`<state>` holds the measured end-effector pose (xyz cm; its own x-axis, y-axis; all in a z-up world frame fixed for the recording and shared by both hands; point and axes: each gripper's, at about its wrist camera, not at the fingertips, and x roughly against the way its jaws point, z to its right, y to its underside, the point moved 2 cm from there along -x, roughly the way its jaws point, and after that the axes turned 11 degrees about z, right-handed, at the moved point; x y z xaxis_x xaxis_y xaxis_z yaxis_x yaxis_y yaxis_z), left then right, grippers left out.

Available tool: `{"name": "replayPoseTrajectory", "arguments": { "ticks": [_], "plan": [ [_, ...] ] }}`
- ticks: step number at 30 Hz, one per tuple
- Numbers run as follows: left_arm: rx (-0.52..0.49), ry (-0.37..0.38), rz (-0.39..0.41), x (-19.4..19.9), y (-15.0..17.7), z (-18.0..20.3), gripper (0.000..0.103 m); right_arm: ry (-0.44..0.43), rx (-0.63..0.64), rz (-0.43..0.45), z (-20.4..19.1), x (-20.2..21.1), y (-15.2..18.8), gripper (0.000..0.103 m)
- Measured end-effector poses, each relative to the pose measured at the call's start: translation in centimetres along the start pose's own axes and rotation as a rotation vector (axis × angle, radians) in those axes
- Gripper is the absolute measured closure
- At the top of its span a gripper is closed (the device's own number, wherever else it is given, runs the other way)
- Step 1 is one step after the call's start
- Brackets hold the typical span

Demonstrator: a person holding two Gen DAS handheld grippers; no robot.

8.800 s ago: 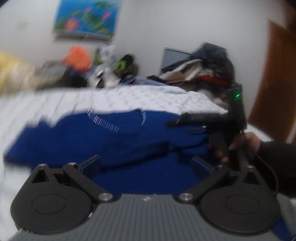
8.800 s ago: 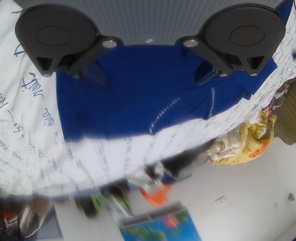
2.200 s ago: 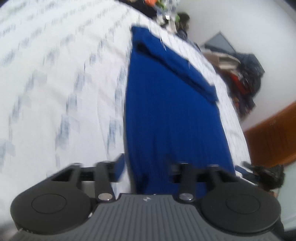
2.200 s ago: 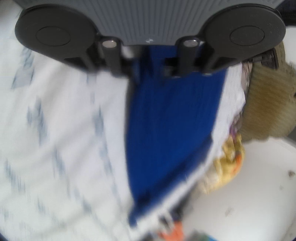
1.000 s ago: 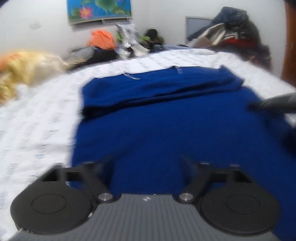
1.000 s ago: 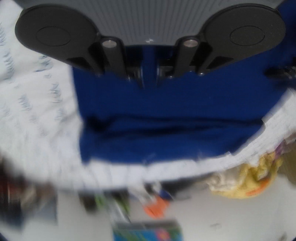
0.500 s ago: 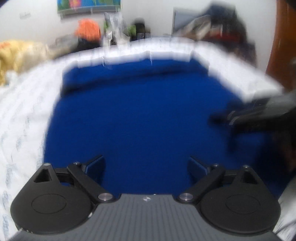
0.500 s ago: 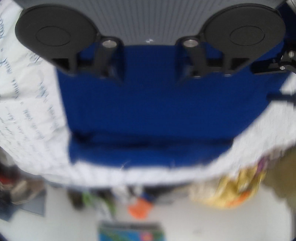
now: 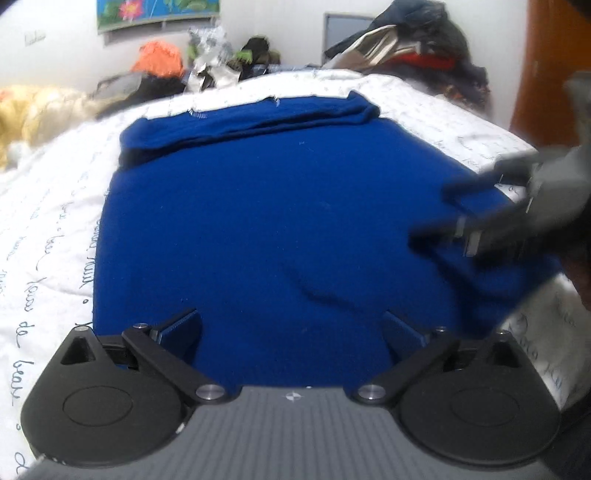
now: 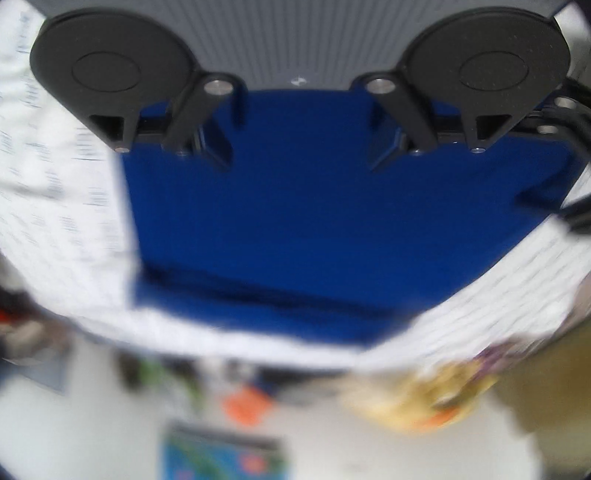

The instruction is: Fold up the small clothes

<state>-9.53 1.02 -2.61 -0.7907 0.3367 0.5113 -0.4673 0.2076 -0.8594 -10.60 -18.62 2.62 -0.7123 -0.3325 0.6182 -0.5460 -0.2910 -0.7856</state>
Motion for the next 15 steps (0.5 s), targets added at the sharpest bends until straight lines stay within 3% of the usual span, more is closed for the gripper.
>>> {"name": "replayPoseTrajectory", "arguments": {
  "ticks": [1, 2, 5, 7, 9, 12, 15],
  "plan": [
    [0.007, -0.003, -0.001, 0.3, 0.2, -0.6, 0.0, 0.002, -0.018, 0.05, 0.3, 0.5, 1.0, 0.02],
    [0.014, -0.018, -0.009, 0.8, 0.4, -1.2, 0.0, -0.002, -0.058, 0.052, 1.2, 0.9, 1.9, 0.01],
    [0.093, -0.085, -0.035, 3.3, 1.1, -3.6, 0.002, 0.026, -0.119, -0.01, 3.5, 2.8, 3.0, 0.008],
    [0.232, -0.096, -0.05, 5.4, 2.0, -5.6, 0.002, 0.027, -0.257, -0.055, 5.4, 5.1, 3.1, 0.007],
    [0.39, -0.076, -0.042, 7.5, 2.9, -7.9, 0.001, 0.001, -0.414, -0.041, 7.5, 7.5, 3.5, 0.007],
    [0.627, 0.019, -0.038, 8.7, 3.2, -10.4, 0.001, -0.088, -0.709, -0.14, 11.1, 7.9, 5.5, 0.006],
    [0.865, 0.274, -0.09, 7.6, 3.6, -11.7, 0.001, -0.222, -0.875, -0.157, 11.9, 7.6, 6.1, 0.006]
  ]
}}
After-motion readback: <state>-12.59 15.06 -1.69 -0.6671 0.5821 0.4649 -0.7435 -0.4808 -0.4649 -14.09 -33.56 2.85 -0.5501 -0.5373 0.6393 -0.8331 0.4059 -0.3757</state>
